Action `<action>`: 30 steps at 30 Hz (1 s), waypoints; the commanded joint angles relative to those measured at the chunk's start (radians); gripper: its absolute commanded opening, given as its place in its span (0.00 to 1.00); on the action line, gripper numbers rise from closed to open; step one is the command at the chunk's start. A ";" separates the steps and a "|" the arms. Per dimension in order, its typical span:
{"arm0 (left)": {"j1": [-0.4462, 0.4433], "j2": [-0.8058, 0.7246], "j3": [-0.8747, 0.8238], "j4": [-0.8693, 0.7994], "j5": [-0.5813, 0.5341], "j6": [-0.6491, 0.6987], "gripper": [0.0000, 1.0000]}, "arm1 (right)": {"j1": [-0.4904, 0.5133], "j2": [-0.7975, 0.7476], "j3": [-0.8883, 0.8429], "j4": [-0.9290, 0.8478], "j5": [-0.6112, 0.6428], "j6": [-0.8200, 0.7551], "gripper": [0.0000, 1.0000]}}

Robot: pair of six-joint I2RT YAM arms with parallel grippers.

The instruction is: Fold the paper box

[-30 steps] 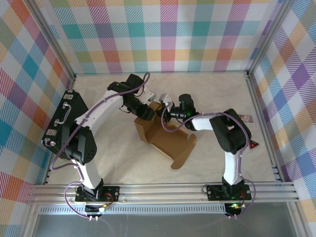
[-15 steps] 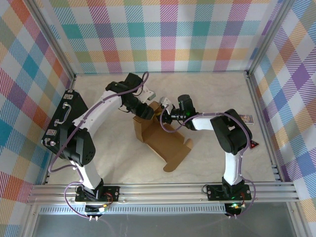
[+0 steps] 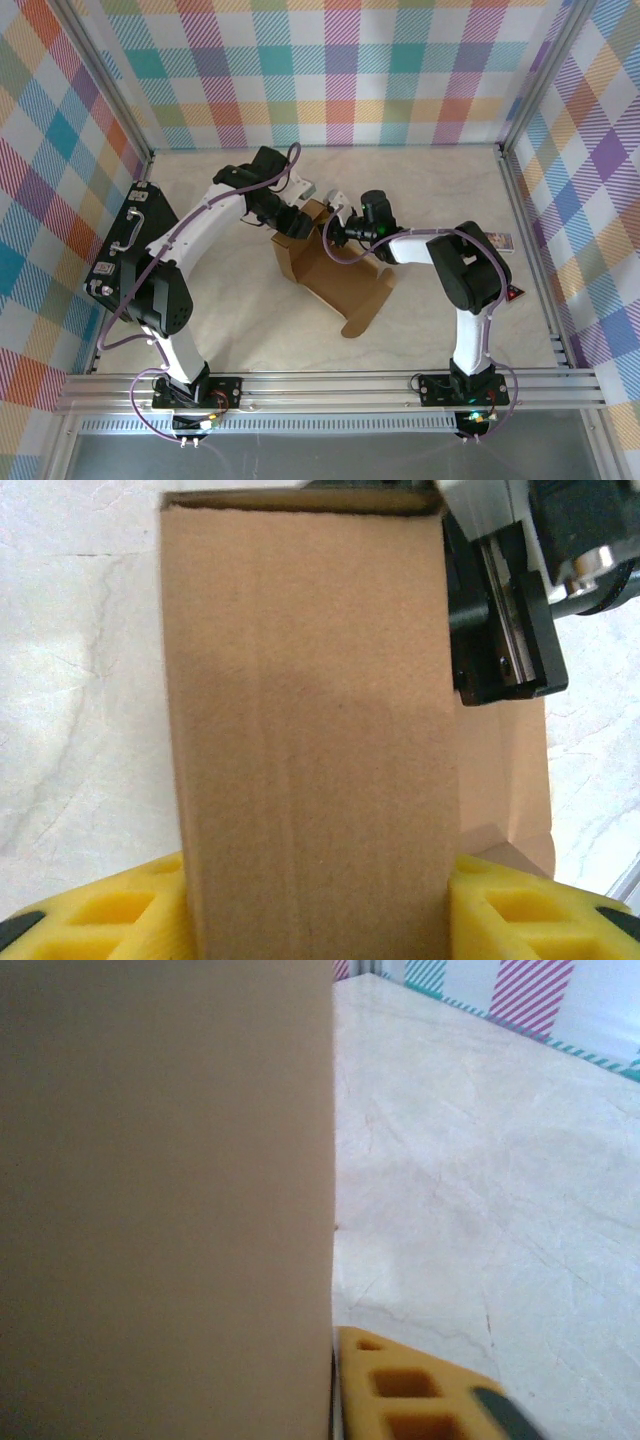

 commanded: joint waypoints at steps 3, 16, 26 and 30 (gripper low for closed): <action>-0.010 -0.039 -0.008 -0.008 0.068 -0.002 0.53 | 0.005 0.031 0.031 0.087 0.010 0.054 0.22; -0.011 -0.039 -0.009 -0.007 0.082 -0.009 0.53 | 0.004 0.051 0.042 0.130 0.040 0.101 0.01; -0.011 -0.027 -0.009 -0.014 0.089 -0.010 0.53 | 0.004 0.074 0.042 0.220 0.044 0.135 0.17; -0.010 -0.027 -0.010 -0.013 0.091 -0.011 0.53 | 0.003 0.086 0.037 0.262 0.065 0.163 0.00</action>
